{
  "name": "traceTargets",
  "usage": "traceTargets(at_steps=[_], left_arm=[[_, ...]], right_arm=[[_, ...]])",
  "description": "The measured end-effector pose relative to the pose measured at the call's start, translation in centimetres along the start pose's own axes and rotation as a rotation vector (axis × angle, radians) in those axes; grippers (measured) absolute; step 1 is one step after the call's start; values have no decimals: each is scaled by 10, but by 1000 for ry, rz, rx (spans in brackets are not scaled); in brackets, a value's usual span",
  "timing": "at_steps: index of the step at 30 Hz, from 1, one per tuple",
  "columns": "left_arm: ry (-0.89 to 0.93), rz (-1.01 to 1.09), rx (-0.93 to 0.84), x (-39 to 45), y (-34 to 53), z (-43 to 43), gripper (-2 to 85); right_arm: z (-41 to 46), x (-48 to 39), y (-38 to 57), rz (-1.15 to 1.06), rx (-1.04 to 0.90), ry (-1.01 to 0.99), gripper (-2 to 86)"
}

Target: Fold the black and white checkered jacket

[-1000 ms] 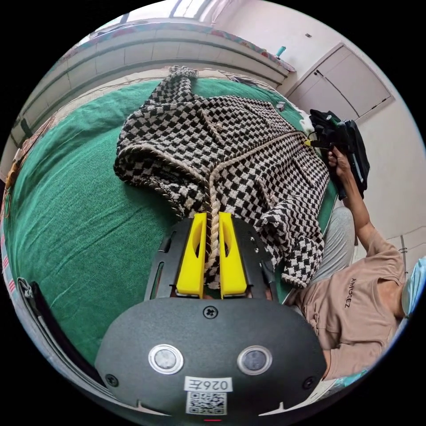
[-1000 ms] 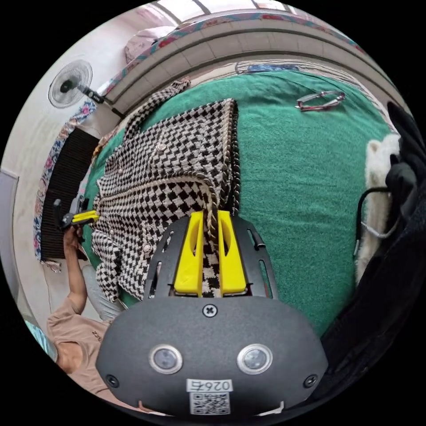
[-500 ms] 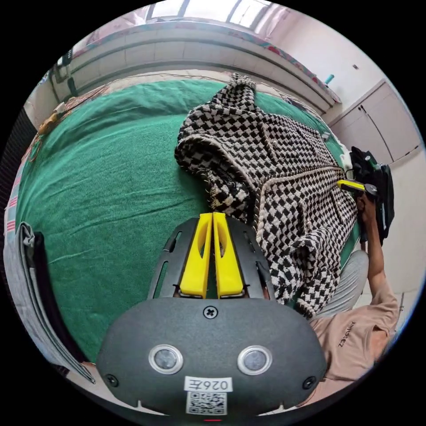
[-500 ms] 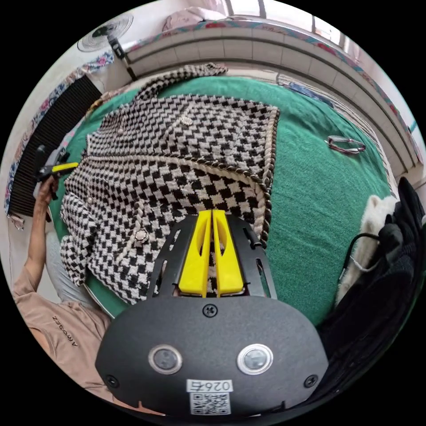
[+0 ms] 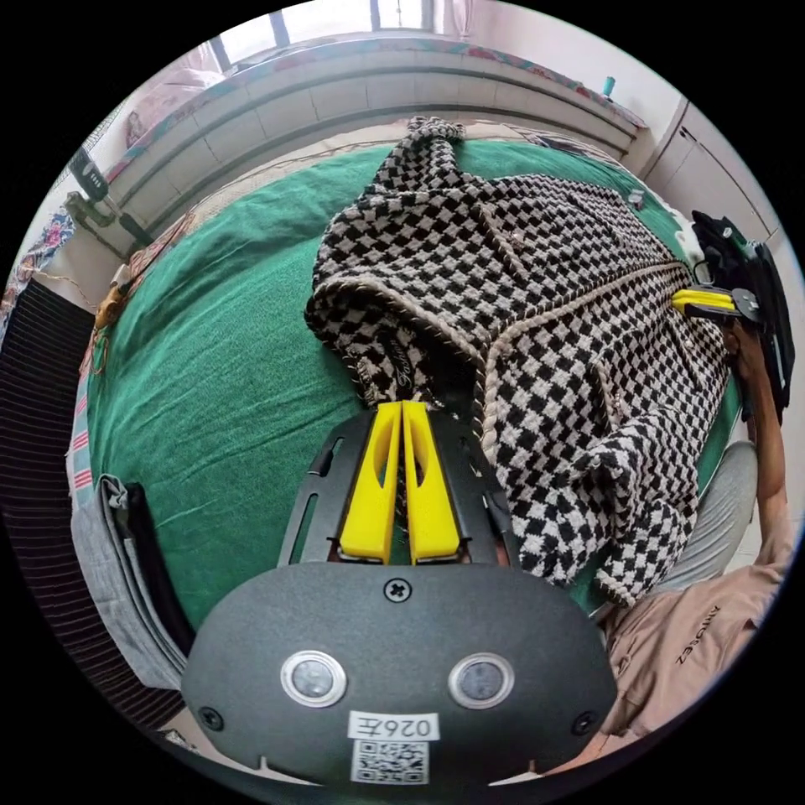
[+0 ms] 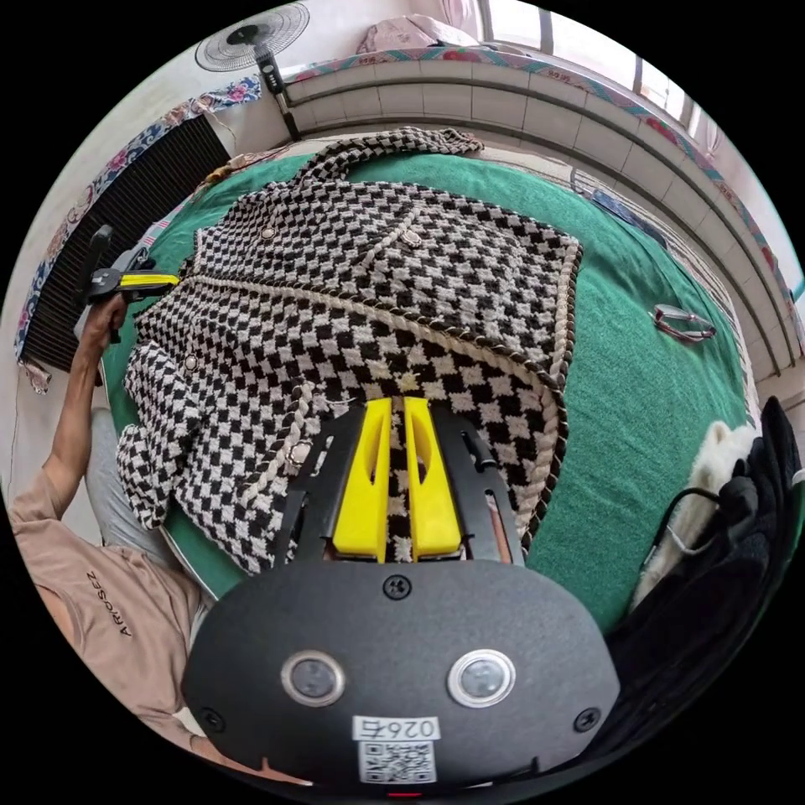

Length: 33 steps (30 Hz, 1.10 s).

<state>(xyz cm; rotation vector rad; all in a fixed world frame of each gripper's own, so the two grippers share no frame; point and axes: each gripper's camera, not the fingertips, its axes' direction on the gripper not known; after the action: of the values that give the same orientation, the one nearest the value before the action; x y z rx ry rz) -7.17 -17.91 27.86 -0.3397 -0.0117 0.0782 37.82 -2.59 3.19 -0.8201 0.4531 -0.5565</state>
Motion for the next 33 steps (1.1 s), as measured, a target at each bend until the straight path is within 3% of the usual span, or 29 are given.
traceTargets(at_steps=[4,8,11,12,15,17,20,23,25,27,31,33], left_arm=[[-86,11,115,16,31,-24,-10],[5,128,286,30,46,-31,-10],[174,201,123,34,39,8,-10],[185,210,-35,34,35,31,-10],[279,122,-20,13,46,32,-10],[243,128,13,11,60,25,-10],[188,222,148,17,89,-1,-9],[214,244,394,17,123,-42,-8],[398,285,614,17,162,-72,-5],[496,324,725,22,200,-80,2],[468,305,796,35,285,-71,81],[469,286,780,38,313,-62,80]], right_arm=[[13,-8,16,-30,53,-5,-2],[23,-10,26,-5,61,-33,-1],[32,-17,36,2,74,-34,-1],[35,-20,40,0,81,-29,-2],[43,-29,51,-8,92,-16,-7],[43,-40,57,-42,69,28,-9],[31,-75,68,-155,98,167,-10],[3,-135,91,-379,276,225,-12],[-18,-188,114,-526,376,138,-11],[-27,-227,131,-642,401,48,-5],[-19,-310,178,-787,353,-106,54],[-5,-342,199,-813,332,-91,63]])
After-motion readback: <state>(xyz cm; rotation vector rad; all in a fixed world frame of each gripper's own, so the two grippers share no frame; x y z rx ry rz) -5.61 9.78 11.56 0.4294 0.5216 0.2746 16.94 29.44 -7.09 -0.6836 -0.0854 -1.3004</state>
